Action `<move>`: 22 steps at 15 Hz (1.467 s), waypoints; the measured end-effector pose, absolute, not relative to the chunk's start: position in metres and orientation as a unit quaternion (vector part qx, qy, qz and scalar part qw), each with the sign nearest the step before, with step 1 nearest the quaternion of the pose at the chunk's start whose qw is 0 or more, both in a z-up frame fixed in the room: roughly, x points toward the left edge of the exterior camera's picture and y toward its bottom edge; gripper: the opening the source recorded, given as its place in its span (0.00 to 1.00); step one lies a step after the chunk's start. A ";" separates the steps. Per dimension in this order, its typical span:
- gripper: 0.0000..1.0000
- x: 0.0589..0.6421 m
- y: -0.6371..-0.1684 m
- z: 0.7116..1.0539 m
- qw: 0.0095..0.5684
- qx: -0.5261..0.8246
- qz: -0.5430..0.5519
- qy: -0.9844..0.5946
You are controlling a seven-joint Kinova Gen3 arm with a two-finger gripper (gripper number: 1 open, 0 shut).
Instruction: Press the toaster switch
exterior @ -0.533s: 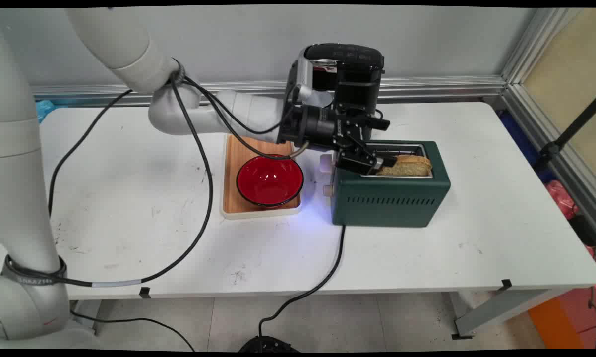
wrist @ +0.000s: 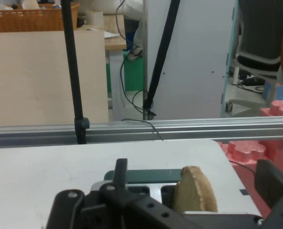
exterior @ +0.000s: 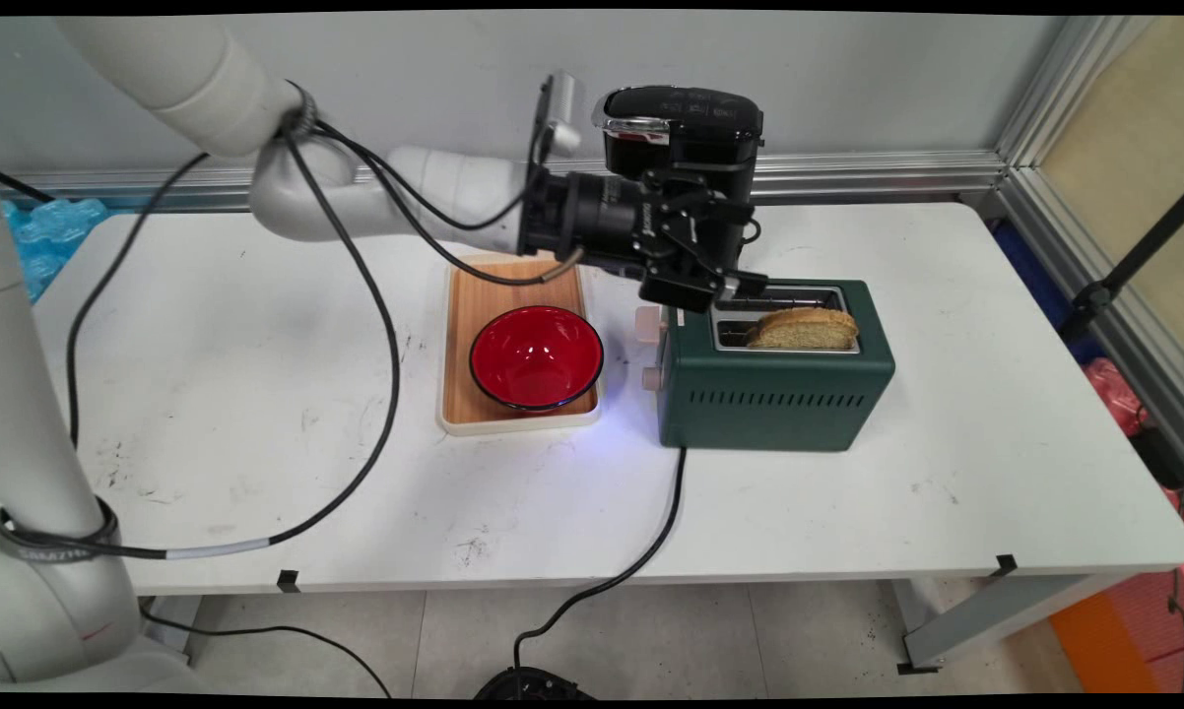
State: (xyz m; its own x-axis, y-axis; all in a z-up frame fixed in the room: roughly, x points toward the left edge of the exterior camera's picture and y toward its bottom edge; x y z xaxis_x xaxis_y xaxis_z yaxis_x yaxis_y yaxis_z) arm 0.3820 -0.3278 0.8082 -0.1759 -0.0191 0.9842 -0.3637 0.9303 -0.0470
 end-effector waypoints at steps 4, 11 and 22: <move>1.00 0.400 -0.319 0.825 0.633 0.123 0.133 -0.753; 1.00 0.457 -0.303 0.834 0.623 0.119 0.127 -0.762; 1.00 0.548 -0.296 0.814 0.602 0.127 0.126 -0.778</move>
